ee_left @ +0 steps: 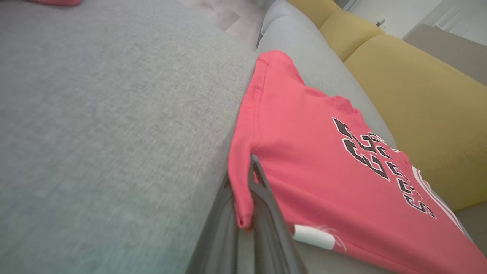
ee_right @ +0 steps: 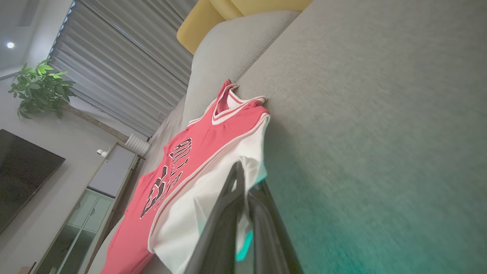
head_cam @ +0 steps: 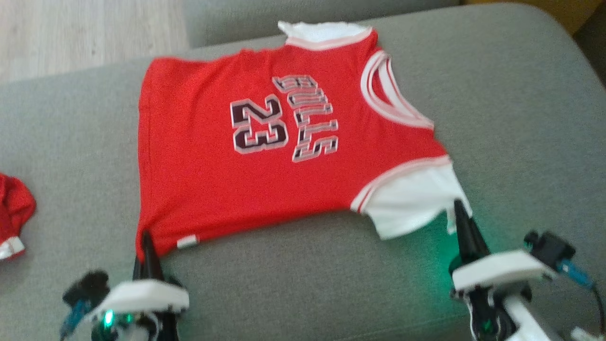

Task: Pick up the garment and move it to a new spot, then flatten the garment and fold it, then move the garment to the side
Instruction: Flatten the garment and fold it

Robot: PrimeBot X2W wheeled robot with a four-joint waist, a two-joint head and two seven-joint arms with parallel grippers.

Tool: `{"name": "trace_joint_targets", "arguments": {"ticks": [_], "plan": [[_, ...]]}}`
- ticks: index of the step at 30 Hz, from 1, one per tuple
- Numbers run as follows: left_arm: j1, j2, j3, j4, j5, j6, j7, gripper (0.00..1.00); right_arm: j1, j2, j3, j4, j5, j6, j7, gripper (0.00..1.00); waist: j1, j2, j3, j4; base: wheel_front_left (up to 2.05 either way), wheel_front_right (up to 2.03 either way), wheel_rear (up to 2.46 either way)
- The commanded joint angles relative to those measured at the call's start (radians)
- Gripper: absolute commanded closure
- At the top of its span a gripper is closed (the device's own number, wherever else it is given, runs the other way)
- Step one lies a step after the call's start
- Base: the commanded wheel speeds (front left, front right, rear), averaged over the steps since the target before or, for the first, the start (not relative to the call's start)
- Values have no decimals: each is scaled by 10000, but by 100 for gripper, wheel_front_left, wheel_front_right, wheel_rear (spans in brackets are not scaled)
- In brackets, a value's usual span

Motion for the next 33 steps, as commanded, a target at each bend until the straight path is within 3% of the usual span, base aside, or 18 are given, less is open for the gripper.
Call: {"name": "trace_joint_targets", "arguments": {"ticks": [1, 11, 17, 24, 33], "plan": [[446, 208, 355, -188, -168, 18, -51, 100, 191, -50, 118, -318, 68, 33, -110, 100, 3, 0, -407, -210, 0, 0, 0], [2012, 207, 189, -815, -580, 18, -51, 100, 1930, 85, -110, -458, 258, 33, -110, 100, 3, 0, -965, -283, 0, 0, 0], [2182, 207, -107, -1170, -726, 18, -51, 100, 2260, 51, -496, -1288, 363, 33, -110, 100, 3, 0, -1078, -141, 0, 0, 0], [1206, 207, -529, -1798, -1278, 18, -51, 100, 1049, 453, -684, -1571, 579, 33, -110, 100, 3, 0, -867, 194, 0, 0, 0], [-447, 206, -1295, -1093, -1103, 62, -51, 100, -1333, 838, -615, 129, 1335, 33, -18, 100, 3, 0, 110, 578, 0, 0, 0]]}}
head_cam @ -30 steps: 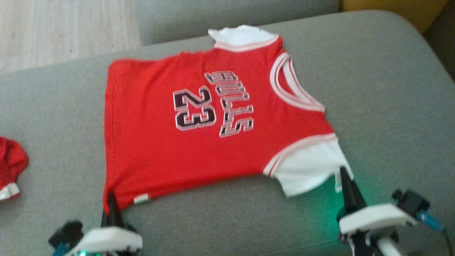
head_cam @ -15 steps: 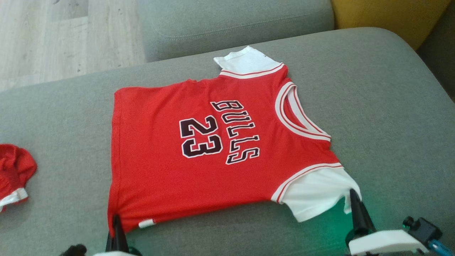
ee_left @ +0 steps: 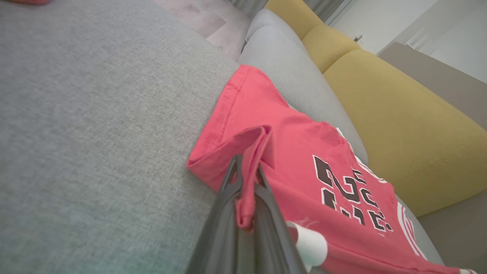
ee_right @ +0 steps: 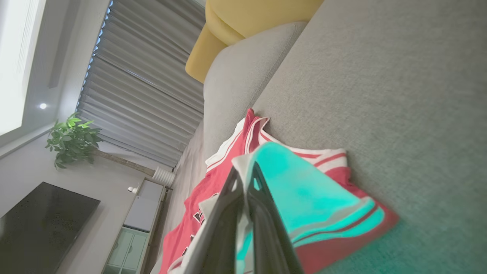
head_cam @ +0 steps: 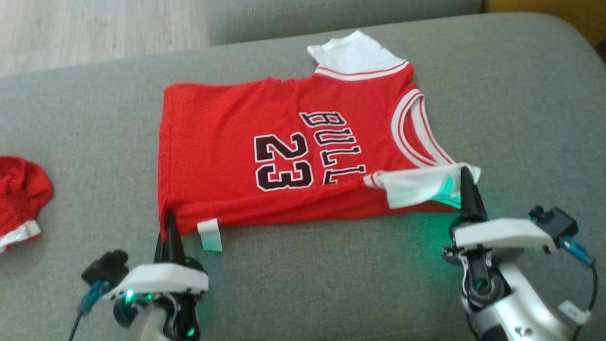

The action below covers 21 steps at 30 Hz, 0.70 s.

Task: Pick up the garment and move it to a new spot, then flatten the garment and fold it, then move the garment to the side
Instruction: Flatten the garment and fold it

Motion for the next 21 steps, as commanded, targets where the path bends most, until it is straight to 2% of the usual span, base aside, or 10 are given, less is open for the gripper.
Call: {"name": "trace_joint_targets", "arguments": {"ticks": [1, 11, 13, 14, 15, 16, 17, 18, 21], "plan": [[-641, 168, 166, -118, 74, 81, -53, 100, -633, 48, 224, -46, 82, 33, -20, 100, -1, 0, 295, 98, 0, 0, 0], [-1981, 168, -204, 489, -195, 376, -53, 100, -2076, 58, 447, 1124, 261, 33, -52, 100, -1, 0, 956, 217, 0, 0, 0], [-2141, 168, -252, 600, -293, 496, -53, 91, -2290, 66, 495, 1300, 280, 33, -64, 100, -1, 0, 1043, 227, 0, 0, 0], [-2206, 168, -290, 643, -316, 536, -53, 82, -2392, 71, 510, 1381, 296, 33, -71, 100, -1, 0, 1076, 234, 0, 0, 0], [-2259, 168, -322, 705, -366, 594, -53, 55, -2490, 76, 502, 1484, 309, 33, -78, 31, -1, 0, 1102, 239, 0, 0, 0], [-2313, 168, -317, 737, -392, 679, -53, 13, -2591, 80, 492, 1567, 303, 33, -86, 0, -1, 0, 1125, 247, 0, 0, 0], [-2313, 168, -317, 737, -392, 679, -53, 13, -2591, 80, 492, 1567, 303, 33, -86, 0, -1, 0, 1125, 247, 0, 0, 0], [-2373, 168, -212, 699, -374, 783, -53, 0, -2702, 59, 459, 1627, 242, 33, -97, 0, -1, 0, 1143, 256, 0, 0, 0], [-2385, 168, 252, 374, 2, 1097, -53, 0, -2981, -76, -140, 1541, -294, 33, -118, 0, -1, 0, 1152, 274, 0, 0, 0]]}}
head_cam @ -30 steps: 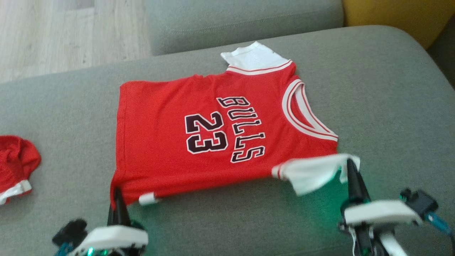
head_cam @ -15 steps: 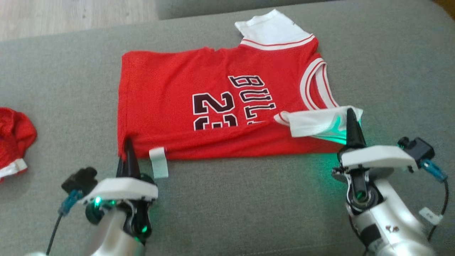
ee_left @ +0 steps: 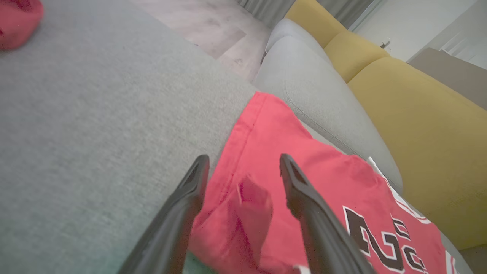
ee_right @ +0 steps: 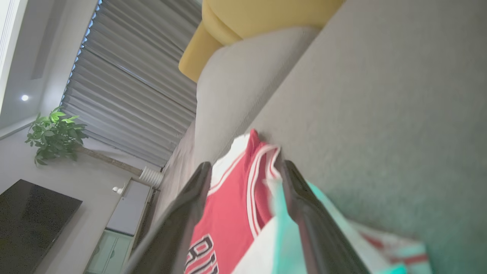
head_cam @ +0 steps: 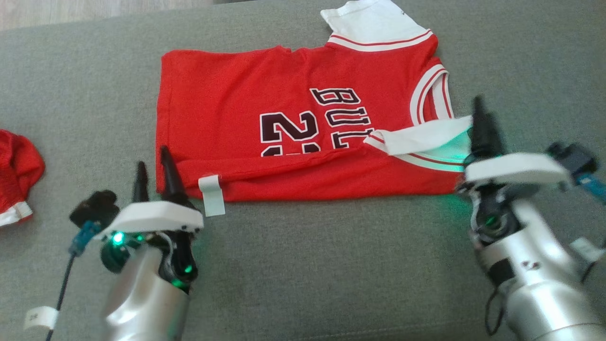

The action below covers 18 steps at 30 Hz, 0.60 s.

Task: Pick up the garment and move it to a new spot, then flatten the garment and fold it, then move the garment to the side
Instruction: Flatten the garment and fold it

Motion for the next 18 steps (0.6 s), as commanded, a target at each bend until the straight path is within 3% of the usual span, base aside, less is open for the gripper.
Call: {"name": "trace_joint_targets", "arguments": {"ticks": [1, 4, 10, 14, 18], "plan": [[-176, 187, 362, -364, 214, 51, -53, 0, -324, -86, 19, -396, -268, 33, -125, 0, -1, 0, -11, 8, 0, 0, 0], [180, 187, 881, -1274, 1607, 291, -53, 0, -45, -25, -949, -1112, -1778, 33, -128, 0, -1, 0, -99, 49, 0, 0, 0], [1410, 187, 1128, -2364, 4399, 456, -53, 0, 1118, 100, -1715, -2192, -5756, 33, -130, 0, -1, 0, -484, 115, 0, 0, 0], [2217, 187, 1015, -2664, 5593, 502, -53, 0, 1967, 307, -2212, -2587, -7580, 33, -130, 0, -1, 0, -916, 208, 0, 0, 0], [3018, 187, 1009, -2856, 6071, 612, -53, 0, 2794, 452, -2490, -2722, -8617, 33, -131, 0, -1, 0, -1439, 313, 0, 0, 0]]}}
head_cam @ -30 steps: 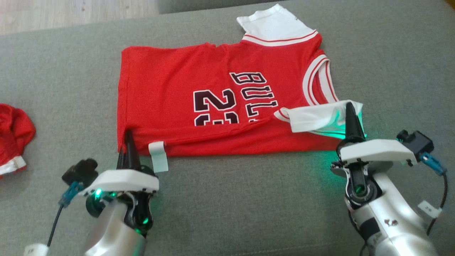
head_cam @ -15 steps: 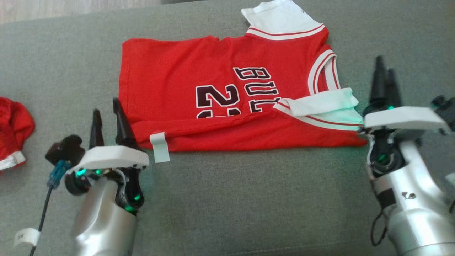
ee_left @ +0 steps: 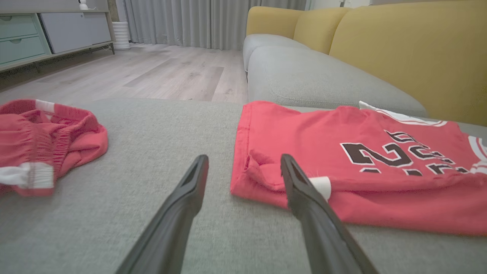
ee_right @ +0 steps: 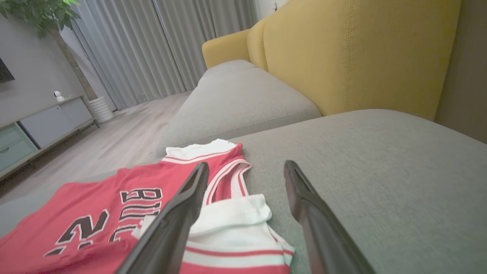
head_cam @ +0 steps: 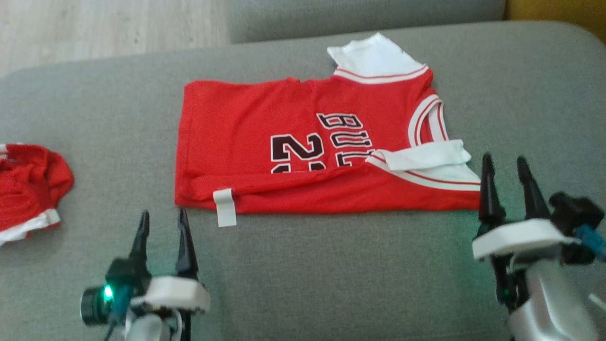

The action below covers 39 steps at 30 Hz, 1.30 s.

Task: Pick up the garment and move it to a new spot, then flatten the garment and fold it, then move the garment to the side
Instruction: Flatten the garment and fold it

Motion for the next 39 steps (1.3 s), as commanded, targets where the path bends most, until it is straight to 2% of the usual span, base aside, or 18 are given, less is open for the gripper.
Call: {"name": "trace_joint_targets", "arguments": {"ticks": [1, 4, 11, 20, 25, 39], "plan": [[140, 172, 227, -332, 149, 52, -53, 0, 116, 71, 198, -322, -284, 33, -108, 0, 1, 0, -409, 111, 0, 0, 0], [723, 172, 145, -363, 270, 80, -53, 0, 636, 111, 320, -271, -772, 33, -108, 0, 1, 0, -764, 166, 0, 0, 0], [1563, 172, -93, -464, 136, 190, -53, 0, 1450, 165, 217, 72, -934, 33, -108, 0, 1, 0, -1117, 304, 0, 0, 0], [1575, 172, -74, -420, -14, 224, -53, 0, 1447, 177, 363, 284, -770, 33, -108, 0, 1, 0, -1098, 289, 0, 0, 0], [1237, 172, -152, -278, -49, 104, -53, 0, 1244, 177, 455, 253, -721, 33, -108, 0, 1, 0, -866, 257, 0, 0, 0], [-1355, 171, 218, 1335, -85, -147, -53, 0, 55, 179, 764, -249, -504, 33, -108, 0, 1, 0, 939, -48, 0, 0, 0]]}}
